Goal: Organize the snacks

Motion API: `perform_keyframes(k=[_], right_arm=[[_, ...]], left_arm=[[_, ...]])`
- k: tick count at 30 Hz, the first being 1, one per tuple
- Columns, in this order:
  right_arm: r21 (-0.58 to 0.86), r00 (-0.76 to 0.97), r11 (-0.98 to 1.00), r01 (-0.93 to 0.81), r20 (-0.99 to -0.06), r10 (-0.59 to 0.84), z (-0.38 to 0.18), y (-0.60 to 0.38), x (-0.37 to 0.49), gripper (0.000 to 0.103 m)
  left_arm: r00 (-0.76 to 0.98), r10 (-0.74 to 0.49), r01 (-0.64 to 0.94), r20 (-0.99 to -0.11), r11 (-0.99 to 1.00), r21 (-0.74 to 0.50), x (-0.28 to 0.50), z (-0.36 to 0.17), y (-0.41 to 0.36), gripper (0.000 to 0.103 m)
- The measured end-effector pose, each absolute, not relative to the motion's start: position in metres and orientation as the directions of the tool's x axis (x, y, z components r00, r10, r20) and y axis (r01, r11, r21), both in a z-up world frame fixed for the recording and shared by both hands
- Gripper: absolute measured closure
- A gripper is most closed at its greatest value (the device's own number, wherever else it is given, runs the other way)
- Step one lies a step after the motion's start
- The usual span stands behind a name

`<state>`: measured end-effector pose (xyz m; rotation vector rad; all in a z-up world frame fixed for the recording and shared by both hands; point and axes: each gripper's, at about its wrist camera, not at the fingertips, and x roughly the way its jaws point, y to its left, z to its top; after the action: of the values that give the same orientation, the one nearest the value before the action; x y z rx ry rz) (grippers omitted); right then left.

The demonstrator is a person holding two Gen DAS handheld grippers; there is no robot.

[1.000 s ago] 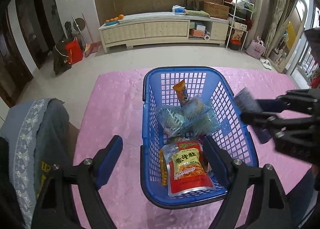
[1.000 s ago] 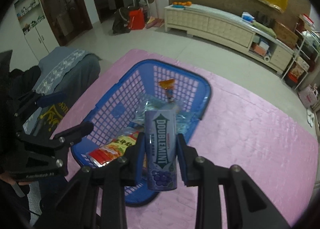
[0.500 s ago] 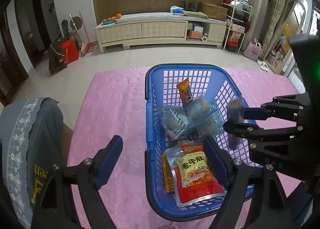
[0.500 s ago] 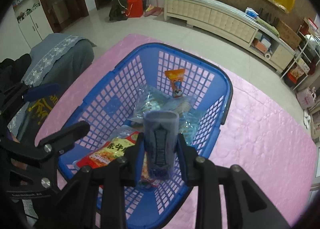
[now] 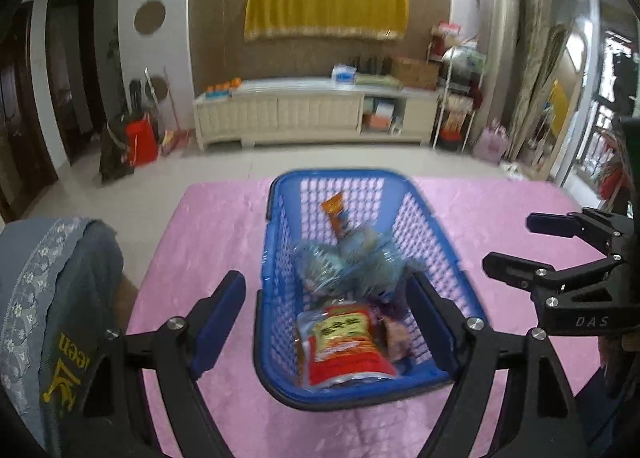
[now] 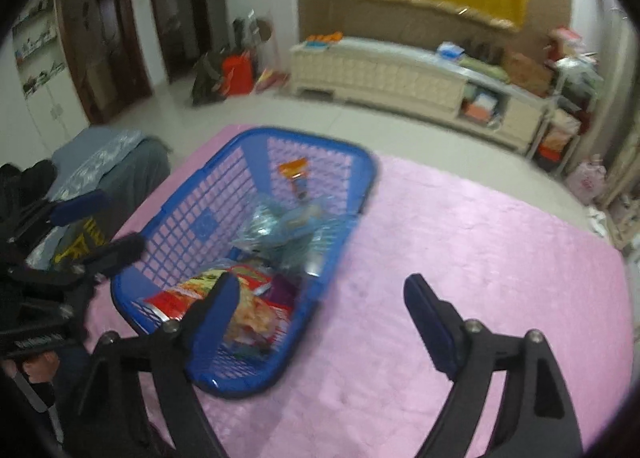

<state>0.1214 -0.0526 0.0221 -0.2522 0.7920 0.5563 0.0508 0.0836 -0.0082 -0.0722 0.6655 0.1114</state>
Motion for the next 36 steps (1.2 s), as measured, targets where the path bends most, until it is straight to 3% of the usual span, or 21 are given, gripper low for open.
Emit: perform_keyframes(k=[1,5,7,10,19,36], right_arm=[[-0.017,0.596,0.837,-0.547,-0.710,0.375,0.026,-0.062,0.113,0.000],[-0.017,0.652,0.853,-0.522,-0.652,0.386,0.041,-0.090,0.087,0.000],[-0.001,0.670,0.861,-0.508,-0.629,0.394,0.050,-0.103,0.074,0.000],[0.020,0.691,0.872,-0.490,-0.601,0.402,0.062,-0.119,0.056,0.000],[0.039,0.740,0.891,-0.452,-0.541,0.399,0.077,-0.143,0.012,0.000],[0.090,0.736,0.897,-0.432,-0.539,0.409,0.075,-0.157,-0.005,0.000]], left_arm=[[0.788,0.082,-0.126,-0.610,0.992,-0.029,0.047,-0.006,0.080,0.022],[0.828,0.030,-0.100,-0.560,0.990,-0.095,0.024,0.005,0.067,0.022],[0.838,0.054,-0.113,-0.543,0.991,-0.076,0.010,0.009,0.056,0.016],[0.850,0.094,-0.139,-0.518,0.989,-0.049,-0.006,0.014,0.040,0.000],[0.875,0.125,-0.140,-0.467,0.990,0.002,-0.038,0.034,0.007,0.000],[0.880,0.089,-0.099,-0.467,0.995,0.002,-0.041,0.033,-0.003,0.000]])
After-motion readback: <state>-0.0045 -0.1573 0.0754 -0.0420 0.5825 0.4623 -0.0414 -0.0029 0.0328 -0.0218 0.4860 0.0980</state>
